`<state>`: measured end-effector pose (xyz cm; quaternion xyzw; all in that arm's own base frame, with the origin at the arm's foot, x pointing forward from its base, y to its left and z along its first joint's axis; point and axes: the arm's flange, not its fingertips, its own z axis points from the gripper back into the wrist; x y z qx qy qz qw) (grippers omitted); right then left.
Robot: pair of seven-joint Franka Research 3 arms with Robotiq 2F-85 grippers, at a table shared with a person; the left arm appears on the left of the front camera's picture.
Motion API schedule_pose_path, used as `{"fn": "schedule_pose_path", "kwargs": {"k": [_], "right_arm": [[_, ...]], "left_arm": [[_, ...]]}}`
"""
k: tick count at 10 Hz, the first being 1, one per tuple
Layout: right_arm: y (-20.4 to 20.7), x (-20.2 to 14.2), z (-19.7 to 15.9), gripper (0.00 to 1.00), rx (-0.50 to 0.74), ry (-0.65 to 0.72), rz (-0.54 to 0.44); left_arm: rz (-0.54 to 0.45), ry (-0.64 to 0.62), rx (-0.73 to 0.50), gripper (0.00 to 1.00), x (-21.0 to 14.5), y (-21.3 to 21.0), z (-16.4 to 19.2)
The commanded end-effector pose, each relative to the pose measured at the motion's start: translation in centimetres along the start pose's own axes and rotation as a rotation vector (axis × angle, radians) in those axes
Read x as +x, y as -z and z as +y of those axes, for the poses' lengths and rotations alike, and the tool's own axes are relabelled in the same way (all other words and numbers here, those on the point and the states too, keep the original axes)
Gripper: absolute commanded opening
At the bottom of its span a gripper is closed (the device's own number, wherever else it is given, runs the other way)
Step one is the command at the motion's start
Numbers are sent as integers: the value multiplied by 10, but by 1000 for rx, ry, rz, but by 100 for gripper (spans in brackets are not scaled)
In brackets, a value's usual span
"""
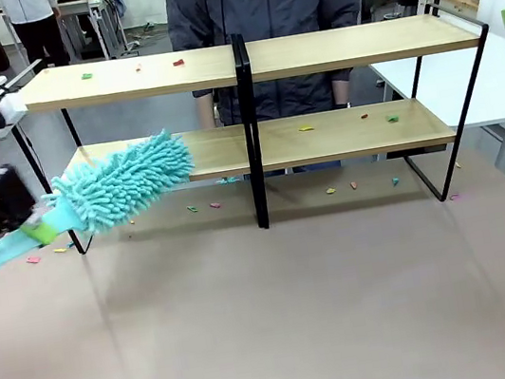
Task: Clean the shelves.
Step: Clean a randomly selected level of the Shelf with the Duster.
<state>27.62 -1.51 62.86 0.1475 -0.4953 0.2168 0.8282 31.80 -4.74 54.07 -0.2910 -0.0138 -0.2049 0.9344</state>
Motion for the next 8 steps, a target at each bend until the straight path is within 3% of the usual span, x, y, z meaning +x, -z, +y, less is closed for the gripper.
{"fn": "schedule_pose_path", "kwargs": {"k": [1,3,6,8], "right_arm": [[1,0,-1,100,0,-1,-2],[1,0,-1,100,0,-1,-2],[1,0,-1,100,0,-1,-2],[1,0,-1,100,0,-1,-2]], "left_arm": [[59,193,-258,13,-42,-48,13],[-124,238,-405,13,-77,-100,35],[-450,143,-444,13,-105,-195,85],[-572,158,-496,13,-129,-233,106]]}}
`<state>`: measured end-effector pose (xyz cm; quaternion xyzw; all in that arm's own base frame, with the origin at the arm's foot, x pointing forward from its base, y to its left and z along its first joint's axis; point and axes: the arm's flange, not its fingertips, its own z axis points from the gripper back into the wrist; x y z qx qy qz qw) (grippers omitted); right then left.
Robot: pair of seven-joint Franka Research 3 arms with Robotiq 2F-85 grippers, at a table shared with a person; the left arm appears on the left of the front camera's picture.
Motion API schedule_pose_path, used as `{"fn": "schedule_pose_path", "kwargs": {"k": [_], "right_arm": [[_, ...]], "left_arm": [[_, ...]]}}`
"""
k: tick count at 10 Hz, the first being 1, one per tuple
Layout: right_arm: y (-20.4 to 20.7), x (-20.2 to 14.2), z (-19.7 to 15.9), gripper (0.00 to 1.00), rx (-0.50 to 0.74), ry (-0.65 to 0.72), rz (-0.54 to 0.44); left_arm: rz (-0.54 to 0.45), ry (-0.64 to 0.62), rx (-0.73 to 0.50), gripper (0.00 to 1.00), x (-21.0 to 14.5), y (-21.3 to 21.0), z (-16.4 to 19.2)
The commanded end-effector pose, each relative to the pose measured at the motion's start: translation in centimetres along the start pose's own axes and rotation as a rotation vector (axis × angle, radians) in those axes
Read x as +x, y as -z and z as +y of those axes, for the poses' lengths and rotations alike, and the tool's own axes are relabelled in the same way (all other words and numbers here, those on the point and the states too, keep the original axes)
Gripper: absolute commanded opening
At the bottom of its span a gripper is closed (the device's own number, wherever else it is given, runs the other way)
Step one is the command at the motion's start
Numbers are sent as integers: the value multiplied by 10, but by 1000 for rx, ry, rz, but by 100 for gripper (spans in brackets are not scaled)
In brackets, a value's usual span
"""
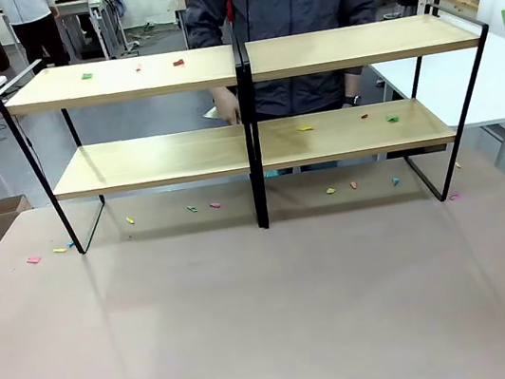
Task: Clean the shelves.
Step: Clean a randomly selected level of the Shelf with the Duster, then clean another randomly selected level of the Shelf with the Duster.
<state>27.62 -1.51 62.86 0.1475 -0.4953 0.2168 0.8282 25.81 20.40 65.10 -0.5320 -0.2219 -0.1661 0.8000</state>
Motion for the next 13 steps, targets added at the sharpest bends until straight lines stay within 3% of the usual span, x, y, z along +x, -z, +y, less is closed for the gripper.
{"fn": "schedule_pose_path", "kwargs": {"k": [1,2,3,13], "right_arm": [[1,0,0,100,0,-1,-2],[1,0,0,100,0,-1,-2],[1,0,0,100,0,-1,-2],[1,0,0,100,0,-1,-2]], "left_arm": [[-142,45,-68,13,8,-28,4],[-194,37,-125,13,9,-43,21],[-81,3,-16,13,4,-21,2],[-91,-23,-14,13,7,-21,3]]}}
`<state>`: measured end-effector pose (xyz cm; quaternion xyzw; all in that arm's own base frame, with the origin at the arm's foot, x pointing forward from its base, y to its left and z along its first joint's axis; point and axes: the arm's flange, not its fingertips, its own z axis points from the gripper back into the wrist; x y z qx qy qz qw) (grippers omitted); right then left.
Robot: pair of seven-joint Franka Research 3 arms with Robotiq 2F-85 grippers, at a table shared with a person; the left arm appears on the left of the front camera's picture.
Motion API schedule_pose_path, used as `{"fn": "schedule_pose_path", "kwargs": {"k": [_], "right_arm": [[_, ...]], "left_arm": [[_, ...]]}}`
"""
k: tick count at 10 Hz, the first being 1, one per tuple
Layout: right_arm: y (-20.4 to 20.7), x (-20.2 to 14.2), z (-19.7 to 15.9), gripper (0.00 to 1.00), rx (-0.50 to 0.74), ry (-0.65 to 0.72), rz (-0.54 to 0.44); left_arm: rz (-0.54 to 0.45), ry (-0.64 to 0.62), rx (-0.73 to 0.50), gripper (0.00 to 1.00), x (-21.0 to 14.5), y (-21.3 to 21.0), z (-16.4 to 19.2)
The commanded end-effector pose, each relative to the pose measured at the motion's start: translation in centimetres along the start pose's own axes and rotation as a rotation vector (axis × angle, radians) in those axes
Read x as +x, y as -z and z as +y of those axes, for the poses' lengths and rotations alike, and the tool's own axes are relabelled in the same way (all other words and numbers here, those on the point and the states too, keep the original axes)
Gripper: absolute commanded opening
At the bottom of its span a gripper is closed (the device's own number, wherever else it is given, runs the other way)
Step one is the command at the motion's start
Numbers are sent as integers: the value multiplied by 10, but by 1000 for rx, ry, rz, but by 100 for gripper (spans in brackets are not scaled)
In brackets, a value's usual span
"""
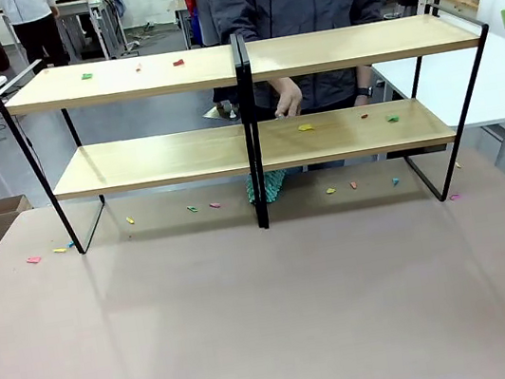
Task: Clean the shelves.
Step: Clean another randomly selected level of the Shelf with the Duster.
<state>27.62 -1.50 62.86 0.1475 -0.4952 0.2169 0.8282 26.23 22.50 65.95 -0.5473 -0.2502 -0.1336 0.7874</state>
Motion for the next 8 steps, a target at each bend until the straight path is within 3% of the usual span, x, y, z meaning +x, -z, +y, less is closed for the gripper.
{"fn": "schedule_pose_path", "kwargs": {"k": [1,2,4,7,8], "right_arm": [[1,0,-1,100,-1,-1,-2],[1,0,-1,100,-1,-1,-2],[1,0,-1,100,-1,-1,-2],[1,0,-1,100,-1,-1,-2],[1,0,-1,100,-1,-1,-2]], "left_arm": [[93,127,-10,13,-5,24,-45],[208,205,-95,13,-22,55,-82],[522,210,-156,13,-77,133,-115],[792,139,-56,13,-125,228,-111],[810,110,-26,13,-133,253,-106]]}}
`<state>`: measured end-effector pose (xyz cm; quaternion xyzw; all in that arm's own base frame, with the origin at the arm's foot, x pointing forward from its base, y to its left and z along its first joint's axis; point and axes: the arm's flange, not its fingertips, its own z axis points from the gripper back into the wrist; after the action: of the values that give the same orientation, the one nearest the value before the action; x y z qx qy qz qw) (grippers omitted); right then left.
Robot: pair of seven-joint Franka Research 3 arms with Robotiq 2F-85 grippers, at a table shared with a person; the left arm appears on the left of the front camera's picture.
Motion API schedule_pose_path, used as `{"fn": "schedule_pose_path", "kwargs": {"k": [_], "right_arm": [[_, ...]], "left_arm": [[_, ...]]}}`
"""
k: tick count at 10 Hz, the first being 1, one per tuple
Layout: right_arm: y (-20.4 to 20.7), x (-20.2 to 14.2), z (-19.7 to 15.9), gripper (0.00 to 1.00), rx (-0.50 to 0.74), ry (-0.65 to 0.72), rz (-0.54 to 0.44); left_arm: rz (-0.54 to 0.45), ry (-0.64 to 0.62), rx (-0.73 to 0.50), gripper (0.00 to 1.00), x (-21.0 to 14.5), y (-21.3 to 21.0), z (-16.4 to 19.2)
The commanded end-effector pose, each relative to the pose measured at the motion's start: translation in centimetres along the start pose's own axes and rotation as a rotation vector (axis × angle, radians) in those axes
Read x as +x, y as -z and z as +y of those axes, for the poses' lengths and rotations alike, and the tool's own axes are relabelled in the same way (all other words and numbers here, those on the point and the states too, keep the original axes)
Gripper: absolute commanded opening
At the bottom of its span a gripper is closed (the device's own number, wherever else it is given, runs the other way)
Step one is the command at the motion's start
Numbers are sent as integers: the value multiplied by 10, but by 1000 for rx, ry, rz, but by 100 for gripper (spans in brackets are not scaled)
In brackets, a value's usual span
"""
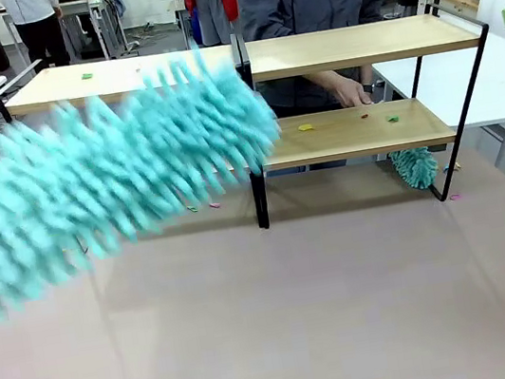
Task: Clean the shelves.
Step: Clean another randomly selected level of the Shelf with the Duster.
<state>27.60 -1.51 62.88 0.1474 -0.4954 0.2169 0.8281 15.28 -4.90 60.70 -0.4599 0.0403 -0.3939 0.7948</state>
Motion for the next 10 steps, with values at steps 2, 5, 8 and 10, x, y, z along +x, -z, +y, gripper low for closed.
{"fn": "schedule_pose_path", "kwargs": {"k": [2,5,8,10], "right_arm": [[1,0,-1,100,0,-1,-2],[1,0,-1,100,0,-1,-2],[1,0,-1,100,0,-1,-2],[1,0,-1,100,0,-1,-2]], "left_arm": [[0,0,0,13,0,0,0],[61,-117,42,13,41,45,18],[26,-223,194,13,131,121,28],[-95,-334,372,13,184,157,38]]}}
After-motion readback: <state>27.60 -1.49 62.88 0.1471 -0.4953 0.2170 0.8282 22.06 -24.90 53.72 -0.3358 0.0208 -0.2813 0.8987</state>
